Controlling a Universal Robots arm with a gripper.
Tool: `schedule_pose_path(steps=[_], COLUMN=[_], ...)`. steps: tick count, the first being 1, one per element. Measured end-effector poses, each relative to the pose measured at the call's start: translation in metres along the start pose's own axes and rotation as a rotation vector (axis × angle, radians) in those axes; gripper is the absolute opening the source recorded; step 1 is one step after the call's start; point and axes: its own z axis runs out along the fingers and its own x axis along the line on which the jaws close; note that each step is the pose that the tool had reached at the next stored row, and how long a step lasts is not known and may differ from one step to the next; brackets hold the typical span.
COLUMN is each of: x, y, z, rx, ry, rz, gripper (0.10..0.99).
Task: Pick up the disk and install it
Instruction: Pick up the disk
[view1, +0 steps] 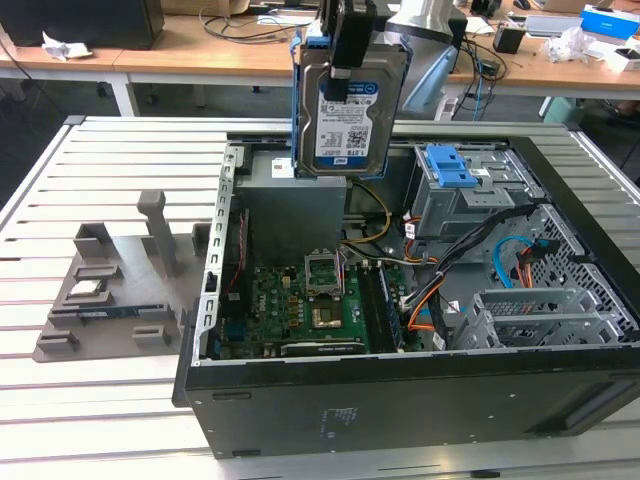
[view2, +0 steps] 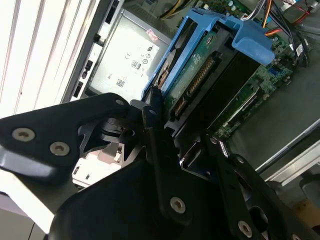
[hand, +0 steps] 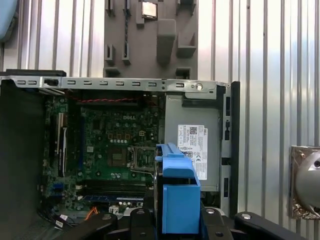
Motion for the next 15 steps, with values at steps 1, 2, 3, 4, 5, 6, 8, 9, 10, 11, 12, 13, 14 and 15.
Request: schedule_pose_path(steps=[1, 2, 3, 4, 5, 6, 8, 9, 10, 11, 12, 13, 14, 15], x=[0.0032, 0.0071, 0.0108, 0.0175, 0.0233, 0.0272, 0.0342, 0.0367, 0.0407, 0.0431, 0.0453, 0.0502, 0.0531, 0.0559], y=[0.0001, 0.0002, 0.0004, 0.0006, 0.0007, 0.0008, 0.001, 0.0011, 0.0012, 0.0013, 0.0014, 0.0015, 0.0016, 0.0017], z=[0.0001, 0.0002, 0.0002, 0.0002, 0.0003, 0.0003, 0.0003, 0.0004, 0.0005, 0.0005, 0.0005, 0.0005, 0.0006, 0.0006], rx=[0.0, 0.0, 0.0, 0.0, 0.0, 0.0, 0.0, 0.0, 0.0, 0.0, 0.0, 0.0, 0.0, 0.0], ry=[-0.0001, -0.0002, -0.0002, -0.0001, -0.0001, -0.0001, 0.0, -0.0001, -0.0001, -0.0001, -0.0001, 0.0001, -0.0001, -0.0001], rz=[0.0, 0.0, 0.0, 0.0, 0.0, 0.0, 0.0, 0.0, 0.0, 0.0, 0.0, 0.0, 0.0, 0.0], gripper=[0.365, 0.365, 0.365, 0.365, 0.365, 0.365, 0.365, 0.365, 0.365, 0.365, 0.365, 0.365, 0.365, 0.365])
